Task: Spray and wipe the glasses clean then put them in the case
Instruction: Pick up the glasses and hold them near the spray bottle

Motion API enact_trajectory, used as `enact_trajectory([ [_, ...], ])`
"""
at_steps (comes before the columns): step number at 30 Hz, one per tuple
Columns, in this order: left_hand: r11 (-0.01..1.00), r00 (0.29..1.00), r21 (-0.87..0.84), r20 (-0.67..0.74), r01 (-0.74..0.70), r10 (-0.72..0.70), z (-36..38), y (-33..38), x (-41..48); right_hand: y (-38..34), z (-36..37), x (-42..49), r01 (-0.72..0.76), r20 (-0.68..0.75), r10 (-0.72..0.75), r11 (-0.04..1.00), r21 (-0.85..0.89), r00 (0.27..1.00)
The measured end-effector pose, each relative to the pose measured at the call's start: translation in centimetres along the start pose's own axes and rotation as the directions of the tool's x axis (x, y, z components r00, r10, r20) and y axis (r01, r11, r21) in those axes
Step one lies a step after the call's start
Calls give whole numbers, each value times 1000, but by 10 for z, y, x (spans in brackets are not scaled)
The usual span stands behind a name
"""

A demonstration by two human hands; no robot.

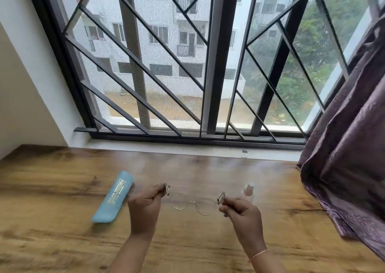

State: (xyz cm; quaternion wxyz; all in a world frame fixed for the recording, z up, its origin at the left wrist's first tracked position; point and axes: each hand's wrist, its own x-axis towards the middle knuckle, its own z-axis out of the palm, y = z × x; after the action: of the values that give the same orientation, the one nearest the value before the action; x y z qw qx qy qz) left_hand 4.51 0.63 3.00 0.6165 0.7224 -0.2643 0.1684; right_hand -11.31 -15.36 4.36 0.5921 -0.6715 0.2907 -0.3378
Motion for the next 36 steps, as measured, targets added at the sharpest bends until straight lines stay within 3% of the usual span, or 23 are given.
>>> enact_trajectory([
  [11,1000,1000,-17,18,18,-18,-3,9,1,8,6,0,-69,-2,69,996,59,998],
  [18,1000,1000,17,26,-5,5,-3,10,1,12,9,1,-50,-34,53,997,63,998],
  [29,995,993,5,64,104,-104,-1,3,0,17,10,-1,65,-117,-59,997,43,991],
  [31,994,994,15,37,104,-105,-2,8,-1,18,9,-1,75,-133,-68,996,49,989],
  [36,992,977,81,-198,93,-76,5,32,-15,17,9,-1,112,-173,-107,994,20,979],
])
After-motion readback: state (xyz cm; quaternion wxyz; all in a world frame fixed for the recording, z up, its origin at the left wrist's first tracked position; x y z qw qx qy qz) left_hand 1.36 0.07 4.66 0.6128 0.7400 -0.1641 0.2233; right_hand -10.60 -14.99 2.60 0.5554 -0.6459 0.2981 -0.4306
